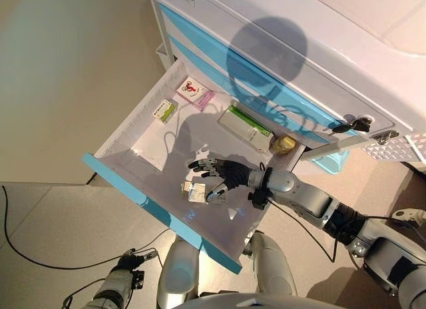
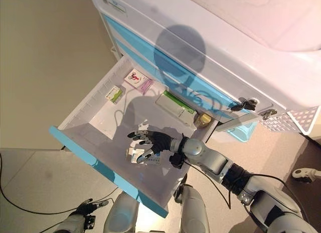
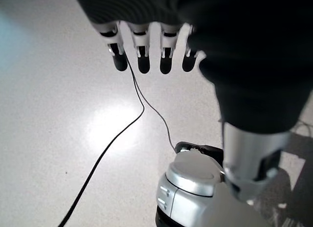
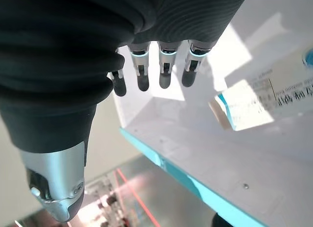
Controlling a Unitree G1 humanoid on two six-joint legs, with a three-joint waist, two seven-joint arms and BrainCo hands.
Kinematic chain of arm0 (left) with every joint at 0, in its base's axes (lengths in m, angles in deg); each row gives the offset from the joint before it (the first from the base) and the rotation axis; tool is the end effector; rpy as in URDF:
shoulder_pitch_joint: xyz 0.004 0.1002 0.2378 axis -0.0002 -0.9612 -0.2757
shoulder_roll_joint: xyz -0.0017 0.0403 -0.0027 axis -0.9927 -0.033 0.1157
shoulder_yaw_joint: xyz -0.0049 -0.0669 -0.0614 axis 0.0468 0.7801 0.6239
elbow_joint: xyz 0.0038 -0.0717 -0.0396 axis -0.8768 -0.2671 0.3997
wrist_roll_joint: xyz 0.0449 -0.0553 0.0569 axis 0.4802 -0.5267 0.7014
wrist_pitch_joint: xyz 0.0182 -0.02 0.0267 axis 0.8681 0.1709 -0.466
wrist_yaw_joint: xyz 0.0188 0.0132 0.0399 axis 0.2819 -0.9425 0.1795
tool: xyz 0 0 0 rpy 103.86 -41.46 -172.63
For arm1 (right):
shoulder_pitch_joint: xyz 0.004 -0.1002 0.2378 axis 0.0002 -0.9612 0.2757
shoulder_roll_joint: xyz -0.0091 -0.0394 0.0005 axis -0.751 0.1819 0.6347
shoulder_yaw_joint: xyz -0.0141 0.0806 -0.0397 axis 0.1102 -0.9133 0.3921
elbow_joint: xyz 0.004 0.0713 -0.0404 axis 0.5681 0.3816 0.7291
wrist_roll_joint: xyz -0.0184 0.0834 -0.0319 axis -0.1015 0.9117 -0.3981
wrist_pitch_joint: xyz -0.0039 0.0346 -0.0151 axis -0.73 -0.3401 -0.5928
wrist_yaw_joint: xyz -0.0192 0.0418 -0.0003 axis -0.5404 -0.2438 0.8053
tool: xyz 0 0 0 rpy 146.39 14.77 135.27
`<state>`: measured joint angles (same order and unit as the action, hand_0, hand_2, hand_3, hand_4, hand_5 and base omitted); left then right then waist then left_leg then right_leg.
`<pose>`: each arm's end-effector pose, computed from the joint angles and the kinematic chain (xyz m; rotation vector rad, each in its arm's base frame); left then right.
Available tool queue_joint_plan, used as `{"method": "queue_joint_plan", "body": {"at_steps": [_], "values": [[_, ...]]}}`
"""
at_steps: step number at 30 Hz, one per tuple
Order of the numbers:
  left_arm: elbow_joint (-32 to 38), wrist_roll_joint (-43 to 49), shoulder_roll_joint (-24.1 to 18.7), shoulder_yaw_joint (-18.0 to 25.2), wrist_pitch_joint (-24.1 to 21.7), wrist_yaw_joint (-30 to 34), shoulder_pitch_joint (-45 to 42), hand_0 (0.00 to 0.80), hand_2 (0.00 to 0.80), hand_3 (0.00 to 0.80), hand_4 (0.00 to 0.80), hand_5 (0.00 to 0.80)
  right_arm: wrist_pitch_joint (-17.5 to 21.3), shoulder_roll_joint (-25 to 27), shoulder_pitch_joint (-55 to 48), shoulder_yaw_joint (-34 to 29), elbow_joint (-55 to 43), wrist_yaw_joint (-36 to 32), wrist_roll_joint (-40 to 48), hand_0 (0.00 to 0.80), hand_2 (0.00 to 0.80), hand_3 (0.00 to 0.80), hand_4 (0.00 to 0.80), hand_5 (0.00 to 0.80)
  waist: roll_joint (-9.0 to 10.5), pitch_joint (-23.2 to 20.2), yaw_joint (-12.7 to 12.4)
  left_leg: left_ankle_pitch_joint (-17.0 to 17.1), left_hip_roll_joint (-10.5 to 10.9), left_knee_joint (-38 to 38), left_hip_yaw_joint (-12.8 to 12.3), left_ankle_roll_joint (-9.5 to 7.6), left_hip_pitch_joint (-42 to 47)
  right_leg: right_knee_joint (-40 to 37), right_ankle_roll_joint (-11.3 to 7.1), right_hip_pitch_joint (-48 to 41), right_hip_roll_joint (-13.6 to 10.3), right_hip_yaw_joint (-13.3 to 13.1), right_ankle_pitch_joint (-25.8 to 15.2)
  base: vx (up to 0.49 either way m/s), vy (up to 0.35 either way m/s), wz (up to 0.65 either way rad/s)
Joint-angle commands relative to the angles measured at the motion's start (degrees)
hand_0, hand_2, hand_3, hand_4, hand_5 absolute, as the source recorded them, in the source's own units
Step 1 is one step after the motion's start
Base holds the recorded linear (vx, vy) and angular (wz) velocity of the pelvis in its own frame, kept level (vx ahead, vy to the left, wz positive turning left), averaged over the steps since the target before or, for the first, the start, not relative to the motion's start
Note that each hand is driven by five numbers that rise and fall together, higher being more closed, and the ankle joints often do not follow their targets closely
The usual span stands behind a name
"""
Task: Open the drawer and pick up the medicine
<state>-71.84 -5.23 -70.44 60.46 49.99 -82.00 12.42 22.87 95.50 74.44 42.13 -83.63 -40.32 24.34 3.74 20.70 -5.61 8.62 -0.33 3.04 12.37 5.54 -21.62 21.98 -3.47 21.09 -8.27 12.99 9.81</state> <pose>0.1055 0.2489 -0.0766 0.2494 1.0989 0.2949 0.2417 -0.1003 0.0954 -0.2002 0.1491 1.0342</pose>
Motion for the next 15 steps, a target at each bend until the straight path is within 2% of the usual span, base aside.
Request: {"method": "queue_joint_plan", "body": {"at_steps": [1,3,10,15], "values": [[-2.72,1.02,-1.52,0.15,0.12,-0.59,0.48,0.0,0.0,0.0,0.0,0.0,1.41,-2.44,-0.3,2.18,-0.98,1.22,4.67,0.0,0.0,0.0,0.0,0.0,1.68,-0.1,-0.02,-2.53,3.41,-0.29,-2.18,-3.52,1.8,-9.3,-1.69,-2.62,-0.01,-0.65,-8.49,0.0,0.0,0.0],[-2.7,0.71,-1.53,-0.48,0.1,-0.88,0.78,0.0,0.0,0.0,0.0,0.0,1.35,-5.05,-1.11,2.87,2.44,1.99,6.96,0.0,0.0,0.0,0.0,0.0,1.56,-0.12,-0.25,-2.63,3.4,-0.11,-2.12,-3.55,1.75,-9.18,-1.6,-2.65,0.0,-0.58,-8.3,0.0,0.0,0.0],[-2.66,0.96,-1.94,-1.26,-0.15,-1.39,1.21,0.0,0.0,0.0,0.0,0.0,0.77,-8.73,-2.4,4.05,7.12,2.49,11.59,0.0,0.0,0.0,0.0,0.0,1.42,-0.13,-0.55,-2.59,3.38,-0.15,-1.86,-3.52,1.79,-8.75,-1.52,-2.67,0.03,-0.52,-7.96,0.0,0.0,0.0],[-2.76,0.56,-1.87,-1.82,-0.18,-1.56,1.45,0.0,0.0,0.0,0.0,0.0,0.55,-10.14,-2.02,5.24,9.85,2.7,10.78,0.0,0.0,0.0,0.0,0.0,1.36,-0.08,-0.71,-2.64,3.48,-0.12,-1.63,-3.51,2.04,-8.42,-1.44,-2.89,-0.04,-0.52,-7.61,0.0,0.0,0.0]]}}
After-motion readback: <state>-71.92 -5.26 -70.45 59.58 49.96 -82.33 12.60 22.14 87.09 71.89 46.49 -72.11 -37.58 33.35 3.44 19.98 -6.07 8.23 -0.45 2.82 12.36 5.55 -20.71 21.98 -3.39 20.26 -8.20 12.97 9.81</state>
